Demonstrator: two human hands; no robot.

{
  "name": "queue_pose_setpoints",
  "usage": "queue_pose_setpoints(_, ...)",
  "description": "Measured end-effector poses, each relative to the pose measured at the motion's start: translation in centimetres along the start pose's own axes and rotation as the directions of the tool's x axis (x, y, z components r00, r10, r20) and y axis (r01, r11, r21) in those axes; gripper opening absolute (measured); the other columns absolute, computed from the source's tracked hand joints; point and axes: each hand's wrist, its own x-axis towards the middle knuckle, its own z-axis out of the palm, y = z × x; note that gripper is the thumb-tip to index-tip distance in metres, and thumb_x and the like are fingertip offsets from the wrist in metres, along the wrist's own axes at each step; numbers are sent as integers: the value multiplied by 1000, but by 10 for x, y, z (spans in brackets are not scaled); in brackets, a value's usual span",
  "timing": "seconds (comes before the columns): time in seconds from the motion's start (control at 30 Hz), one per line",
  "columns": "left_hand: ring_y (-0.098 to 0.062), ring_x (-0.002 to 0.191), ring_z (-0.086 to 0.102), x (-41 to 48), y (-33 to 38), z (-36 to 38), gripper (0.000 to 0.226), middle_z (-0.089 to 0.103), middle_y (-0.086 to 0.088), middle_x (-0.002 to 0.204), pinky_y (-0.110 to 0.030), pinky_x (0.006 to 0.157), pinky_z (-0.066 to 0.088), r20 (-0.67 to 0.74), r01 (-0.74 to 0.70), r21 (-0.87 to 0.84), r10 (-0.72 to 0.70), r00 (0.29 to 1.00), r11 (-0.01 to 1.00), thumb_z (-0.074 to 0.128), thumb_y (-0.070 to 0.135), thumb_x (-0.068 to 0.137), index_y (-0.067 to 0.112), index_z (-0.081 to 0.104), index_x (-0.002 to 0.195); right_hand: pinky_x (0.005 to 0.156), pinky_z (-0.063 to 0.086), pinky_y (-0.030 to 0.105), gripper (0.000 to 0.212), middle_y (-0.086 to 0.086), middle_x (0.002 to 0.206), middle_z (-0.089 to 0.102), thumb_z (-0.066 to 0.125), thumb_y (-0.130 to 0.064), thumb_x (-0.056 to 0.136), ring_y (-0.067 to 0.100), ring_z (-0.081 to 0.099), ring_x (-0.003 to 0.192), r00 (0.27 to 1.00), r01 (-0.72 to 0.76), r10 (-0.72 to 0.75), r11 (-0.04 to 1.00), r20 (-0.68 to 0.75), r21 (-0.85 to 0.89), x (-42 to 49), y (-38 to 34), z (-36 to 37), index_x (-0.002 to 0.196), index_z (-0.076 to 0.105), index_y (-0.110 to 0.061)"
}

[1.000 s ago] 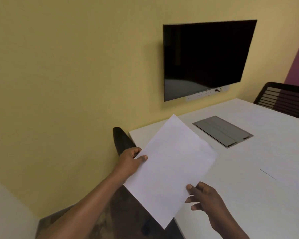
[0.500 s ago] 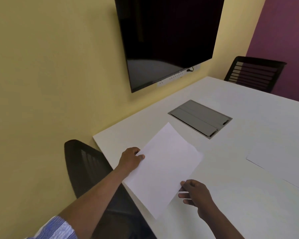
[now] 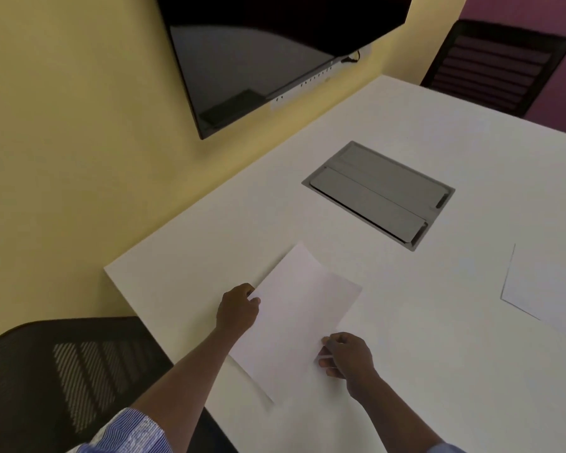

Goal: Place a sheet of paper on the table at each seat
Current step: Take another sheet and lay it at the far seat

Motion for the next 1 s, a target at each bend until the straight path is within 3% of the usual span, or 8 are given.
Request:
queue_pose_setpoints(0.07, -36, 108, 62, 12, -6, 11, 20, 70, -12, 109, -39, 88, 48, -15, -29, 48, 30, 999, 998, 63, 20, 93, 6, 65, 106, 50, 53, 26, 12, 11, 73, 76, 67, -16, 91, 23, 74, 59, 999, -26, 25, 1000, -22, -4, 13, -1, 8, 87, 71, -6)
queue_pose_setpoints(0.2, -43, 127, 55, 13, -26, 37, 74, 55, -23, 142, -51, 102, 47, -128, -218, 416, 294, 947, 883, 71, 42, 88, 6, 47, 148, 50, 53, 28, 16, 9, 63, 71, 65, -13, 92, 23, 72, 56, 998, -52, 52, 999, -44, 6, 29, -2, 19, 78, 68, -7)
queue_pose_setpoints(0.3, -42, 154, 18, -1, -44, 68, 86, 16, -19, 168, -60, 121, 23, -22, -371, 471, 431, 902, 800, 49, 61, 94, 16, 21, 161, 51, 56, 29, 17, 8, 64, 72, 64, -14, 92, 24, 74, 58, 997, -59, 59, 998, -54, 13, 33, -3, 23, 78, 70, -6)
queue_pose_setpoints(0.37, -38, 157, 2, -7, -57, 85, 84, 2, -14, 171, -61, 123, 17, 17, -401, 455, 442, 897, 795, 36, 67, 97, 20, 13, 163, 52, 58, 30, 18, 8, 65, 74, 64, -16, 92, 25, 75, 61, 996, -63, 64, 998, -60, 14, 33, -4, 23, 79, 71, -6)
queue_pose_setpoints(0.43, -36, 158, -1, -9, -64, 93, 83, -1, -12, 171, -61, 123, 16, 13, -393, 451, 435, 900, 801, 33, 68, 98, 22, 11, 163, 54, 60, 31, 20, 7, 66, 75, 64, -19, 93, 24, 75, 59, 996, -63, 63, 998, -66, 4, 31, -6, 23, 79, 72, -7)
queue_pose_setpoints(0.57, -37, 158, 1, -6, -65, 94, 83, 0, -13, 171, -61, 123, 16, -16, -396, 450, 450, 893, 800, 34, 67, 97, 21, 13, 163, 52, 57, 29, 23, 5, 66, 76, 64, -26, 91, 17, 66, 49, 994, -48, 40, 996, -98, -74, 27, -5, 21, 78, 71, -8)
queue_pose_setpoints(0.8, -37, 158, 1, -6, -65, 93, 82, 2, -14, 171, -61, 123, 15, -36, -403, 455, 469, 882, 794, 32, 67, 98, 20, 15, 162, 58, 58, 33, 24, -1, 63, 75, 63, -31, 90, 15, 66, 49, 994, -21, 0, 979, -106, -202, 19, -2, 17, 79, 69, -11)
queue_pose_setpoints(1.0, -39, 157, 5, -18, -44, 88, 84, 4, -17, 170, -60, 124, 15, -53, -403, 457, 477, 877, 793, 34, 66, 97, 15, 17, 162, 78, 61, 41, 20, -4, 70, 76, 62, -36, 89, 16, 70, 68, 993, 54, -86, 942, -83, -330, -3, -1, -3, 80, 69, -20)
